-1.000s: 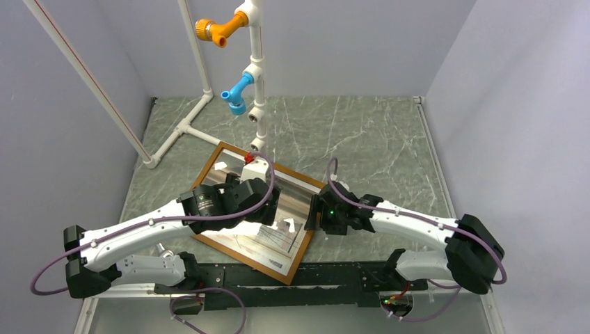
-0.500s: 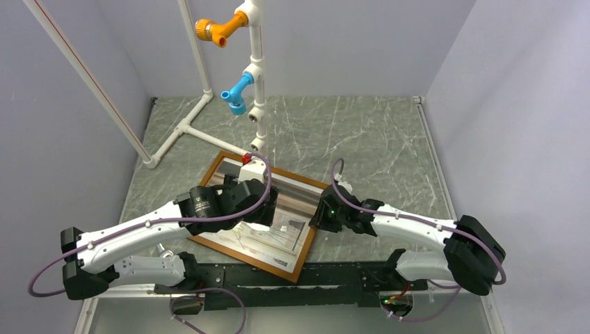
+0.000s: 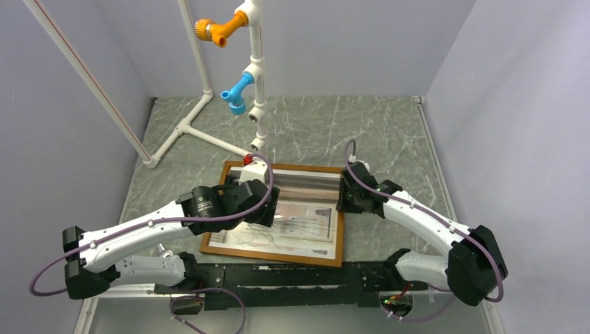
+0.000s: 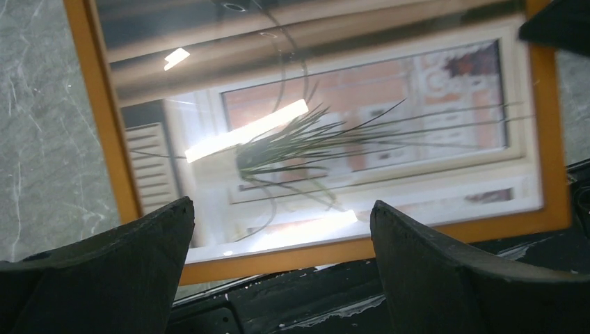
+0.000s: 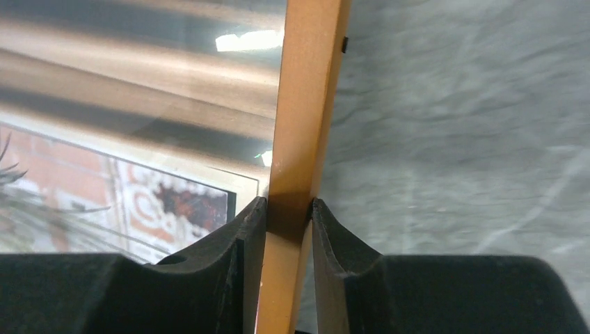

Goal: Put the photo into the frame
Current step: Adjust the photo frame at the center of the board.

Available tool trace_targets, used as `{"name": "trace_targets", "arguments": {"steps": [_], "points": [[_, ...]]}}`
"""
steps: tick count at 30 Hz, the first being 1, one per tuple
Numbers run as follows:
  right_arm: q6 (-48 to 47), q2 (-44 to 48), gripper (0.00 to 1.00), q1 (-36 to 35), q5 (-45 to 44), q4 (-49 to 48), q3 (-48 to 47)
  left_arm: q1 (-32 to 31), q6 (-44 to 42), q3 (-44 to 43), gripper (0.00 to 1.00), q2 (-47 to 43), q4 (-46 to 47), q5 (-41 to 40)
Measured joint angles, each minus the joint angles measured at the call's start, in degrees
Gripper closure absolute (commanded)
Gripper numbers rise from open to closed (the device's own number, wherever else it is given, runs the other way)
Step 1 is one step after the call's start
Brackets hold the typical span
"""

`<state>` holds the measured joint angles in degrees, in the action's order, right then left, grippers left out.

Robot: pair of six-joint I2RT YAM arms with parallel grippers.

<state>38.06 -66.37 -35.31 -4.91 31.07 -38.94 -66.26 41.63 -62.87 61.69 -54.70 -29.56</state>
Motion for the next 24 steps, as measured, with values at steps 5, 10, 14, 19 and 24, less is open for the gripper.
{"name": "trace_targets", "arguments": {"steps": [5,10,14,19,24], "points": [[-7.4,-2.5,0.78,4.7,-4.7,2.3,-2.4,1.4,-0.2,1.6,0.01,2.4,0.4,1.1],[-11.2,-4.6,0.53,8.0,-7.2,1.2,-3.2,4.1,-0.2,5.1,0.01,5.5,1.0,3.0],[-13.9,-8.7,0.35,12.3,-8.0,-2.3,-6.4,7.7,0.0,10.6,0.01,6.1,2.1,5.3],[-15.9,-13.6,0.16,16.1,-5.3,-4.5,-10.5,14.1,0.3,16.8,0.01,5.7,3.7,8.8],[-15.0,-14.6,0.14,17.1,-0.3,-3.5,-12.3,21.3,0.5,22.4,0.0,3.7,7.3,12.8]]}}
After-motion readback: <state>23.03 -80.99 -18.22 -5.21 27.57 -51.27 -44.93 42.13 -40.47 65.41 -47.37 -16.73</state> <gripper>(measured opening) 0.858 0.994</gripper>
